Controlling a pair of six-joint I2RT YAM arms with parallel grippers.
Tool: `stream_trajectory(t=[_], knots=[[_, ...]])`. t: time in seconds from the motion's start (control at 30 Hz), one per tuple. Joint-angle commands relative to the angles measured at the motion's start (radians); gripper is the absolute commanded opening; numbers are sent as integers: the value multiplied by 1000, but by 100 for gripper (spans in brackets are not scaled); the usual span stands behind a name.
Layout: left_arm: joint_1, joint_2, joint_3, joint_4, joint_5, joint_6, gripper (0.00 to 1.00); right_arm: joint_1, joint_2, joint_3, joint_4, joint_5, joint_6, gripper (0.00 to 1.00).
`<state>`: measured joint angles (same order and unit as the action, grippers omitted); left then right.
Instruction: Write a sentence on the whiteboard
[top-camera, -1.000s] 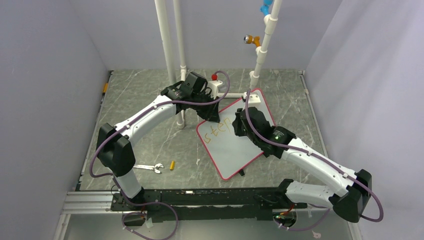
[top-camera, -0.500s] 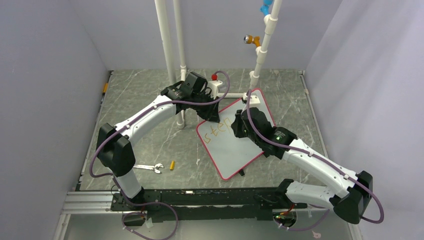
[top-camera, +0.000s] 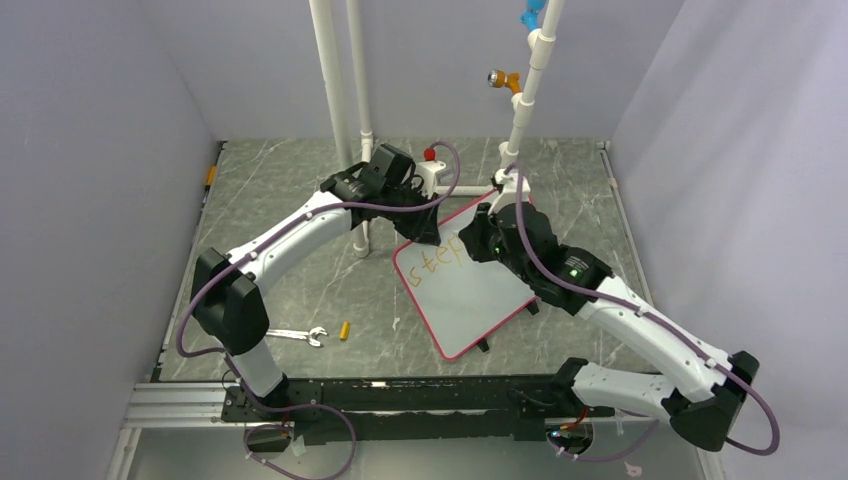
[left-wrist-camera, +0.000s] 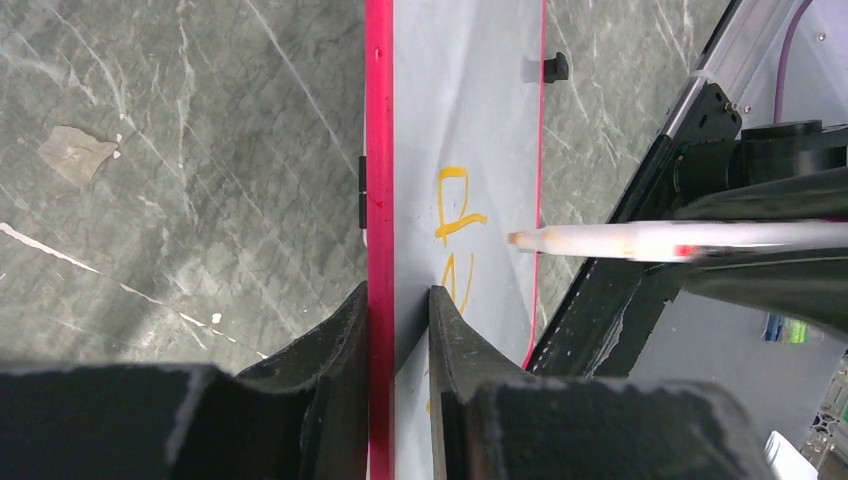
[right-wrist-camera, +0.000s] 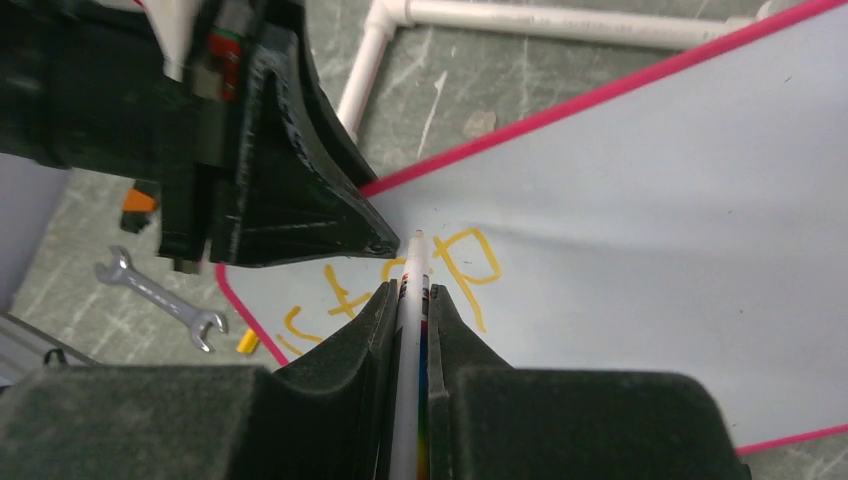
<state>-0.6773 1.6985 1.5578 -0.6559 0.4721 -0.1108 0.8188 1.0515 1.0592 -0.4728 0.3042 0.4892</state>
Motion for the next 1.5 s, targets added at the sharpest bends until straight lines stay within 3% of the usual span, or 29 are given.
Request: stream_trajectory(t=[0.0,0.3,0.93,1.47], knots=[[-5,-66,7,31,-58,59,0,0,-93,78,-51,41,-3,0],[-1,-81,21,-16,-82,60,0,-1,-239,23,-132,110,18,0],[11,-185,-160,58,-101,80,0,-2,-210,6,-129,89,-16,0],[10,-182,-169,61,-127,89,0,-1,-233,-45,-175,50,-4,0]])
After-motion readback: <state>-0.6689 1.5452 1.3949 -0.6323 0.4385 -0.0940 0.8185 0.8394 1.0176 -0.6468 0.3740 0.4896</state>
